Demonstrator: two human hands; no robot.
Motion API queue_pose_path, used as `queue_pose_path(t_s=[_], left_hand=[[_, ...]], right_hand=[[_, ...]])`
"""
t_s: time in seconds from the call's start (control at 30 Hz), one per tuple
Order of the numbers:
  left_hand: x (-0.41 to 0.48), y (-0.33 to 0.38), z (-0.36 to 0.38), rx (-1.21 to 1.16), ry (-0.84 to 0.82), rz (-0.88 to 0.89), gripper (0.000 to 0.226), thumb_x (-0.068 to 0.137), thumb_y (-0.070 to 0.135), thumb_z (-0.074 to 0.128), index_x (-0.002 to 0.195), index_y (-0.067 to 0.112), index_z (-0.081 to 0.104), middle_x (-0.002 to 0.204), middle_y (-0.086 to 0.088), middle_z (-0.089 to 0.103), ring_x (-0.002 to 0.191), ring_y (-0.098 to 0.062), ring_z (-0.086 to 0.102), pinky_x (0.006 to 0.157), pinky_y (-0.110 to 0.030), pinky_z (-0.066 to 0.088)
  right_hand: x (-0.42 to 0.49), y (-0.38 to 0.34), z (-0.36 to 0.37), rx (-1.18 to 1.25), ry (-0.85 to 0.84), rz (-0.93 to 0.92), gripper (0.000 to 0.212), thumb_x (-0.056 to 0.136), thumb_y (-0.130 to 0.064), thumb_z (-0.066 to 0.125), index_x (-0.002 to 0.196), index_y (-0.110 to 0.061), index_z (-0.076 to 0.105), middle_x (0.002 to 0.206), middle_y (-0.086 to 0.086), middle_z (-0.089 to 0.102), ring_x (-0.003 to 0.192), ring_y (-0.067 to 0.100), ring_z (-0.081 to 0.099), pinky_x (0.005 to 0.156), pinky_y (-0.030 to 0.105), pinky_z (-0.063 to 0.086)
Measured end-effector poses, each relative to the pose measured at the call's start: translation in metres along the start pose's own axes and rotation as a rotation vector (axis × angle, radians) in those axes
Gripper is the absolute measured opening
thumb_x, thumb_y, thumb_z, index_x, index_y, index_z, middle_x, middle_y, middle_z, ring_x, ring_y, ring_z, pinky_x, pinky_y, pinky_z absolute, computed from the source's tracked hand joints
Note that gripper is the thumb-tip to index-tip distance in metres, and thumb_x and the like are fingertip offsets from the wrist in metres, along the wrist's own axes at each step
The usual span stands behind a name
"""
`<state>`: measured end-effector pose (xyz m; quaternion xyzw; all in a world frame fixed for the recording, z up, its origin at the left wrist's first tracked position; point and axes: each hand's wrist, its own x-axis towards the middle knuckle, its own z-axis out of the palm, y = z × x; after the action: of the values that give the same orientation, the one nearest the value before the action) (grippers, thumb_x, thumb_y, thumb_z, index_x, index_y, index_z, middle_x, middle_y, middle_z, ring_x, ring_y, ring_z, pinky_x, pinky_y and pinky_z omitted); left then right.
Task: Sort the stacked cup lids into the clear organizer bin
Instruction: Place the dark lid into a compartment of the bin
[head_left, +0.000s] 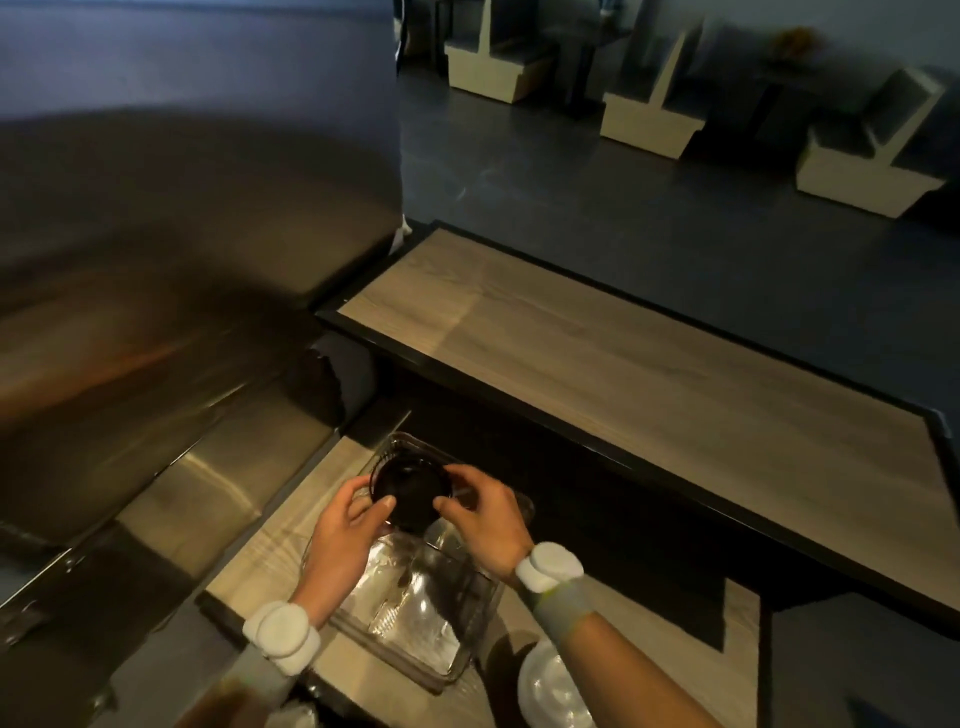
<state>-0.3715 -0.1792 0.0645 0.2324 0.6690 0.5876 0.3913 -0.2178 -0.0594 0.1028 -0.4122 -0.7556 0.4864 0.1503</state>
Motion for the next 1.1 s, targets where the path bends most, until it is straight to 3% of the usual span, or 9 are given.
queue_pose_path(t_s=[0.13,0.23,0.37,0.47,0.77,0.93,1.1], left_hand=[[0.02,-0.002,-0.01,-0.013,0.058,-0.072,0.022,0.092,0.011,0.065,0.11,0.024,0.063,0.104,-0.015,0.075,0.095,-0.028,0.074,0.083,-0.041,0.06],[0.029,-0.005,-0.014,0.005,0.08,-0.126,0.031,0.091,0.009,0.066,0.121,0.016,0.06,0.119,-0.017,0.068,0.103,-0.027,0.069,0.094,-0.046,0.056],[0.03,-0.008,-0.017,0.1,0.072,-0.125,0.05,0.093,0.015,0.063,0.141,0.016,0.049,0.139,0.0,0.058,0.122,-0.013,0.058,0.109,-0.039,0.045],[0.029,-0.007,-0.016,0.152,0.087,-0.112,0.05,0.095,0.016,0.061,0.143,0.016,0.048,0.141,0.003,0.057,0.12,-0.005,0.055,0.105,-0.026,0.04],[0.022,-0.005,-0.016,0.209,0.042,-0.114,0.049,0.096,0.009,0.056,0.144,0.014,0.048,0.144,0.0,0.056,0.125,-0.005,0.052,0.102,-0.018,0.038],[0.019,-0.005,-0.017,0.221,0.022,-0.114,0.049,0.096,0.011,0.056,0.145,0.012,0.047,0.146,-0.003,0.054,0.131,-0.01,0.05,0.112,-0.028,0.037],[0.017,-0.005,-0.015,0.242,-0.006,-0.117,0.05,0.097,0.015,0.055,0.146,0.015,0.045,0.147,0.0,0.053,0.132,-0.009,0.049,0.114,-0.03,0.036]], right_hand=[[0.03,-0.005,0.017,-0.014,-0.005,0.064,0.039,0.082,-0.023,0.07,0.121,-0.02,0.066,0.093,-0.004,0.067,0.087,0.011,0.064,0.078,0.018,0.049],[0.046,-0.002,0.021,-0.045,-0.029,0.137,0.038,0.081,-0.024,0.07,0.119,-0.02,0.067,0.094,-0.001,0.069,0.092,0.015,0.065,0.084,0.027,0.053],[0.059,0.006,0.023,-0.07,-0.036,0.21,0.035,0.077,-0.023,0.071,0.112,-0.019,0.069,0.101,0.004,0.073,0.098,0.021,0.067,0.092,0.035,0.055],[0.066,0.007,0.027,-0.076,-0.028,0.247,0.037,0.077,-0.024,0.071,0.113,-0.019,0.069,0.103,0.005,0.073,0.101,0.022,0.066,0.094,0.036,0.054],[0.092,-0.008,0.054,-0.108,-0.033,0.349,0.041,0.081,-0.027,0.068,0.121,-0.014,0.065,0.125,0.014,0.063,0.114,0.03,0.061,0.099,0.032,0.049],[0.1,-0.007,0.06,-0.206,-0.099,0.432,0.041,0.082,-0.029,0.066,0.117,-0.008,0.066,0.124,0.016,0.063,0.111,0.035,0.062,0.093,0.036,0.051],[0.106,-0.012,0.065,-0.371,-0.217,0.422,0.048,0.083,-0.031,0.06,0.125,-0.008,0.06,0.13,0.017,0.06,0.116,0.038,0.06,0.098,0.041,0.051]])
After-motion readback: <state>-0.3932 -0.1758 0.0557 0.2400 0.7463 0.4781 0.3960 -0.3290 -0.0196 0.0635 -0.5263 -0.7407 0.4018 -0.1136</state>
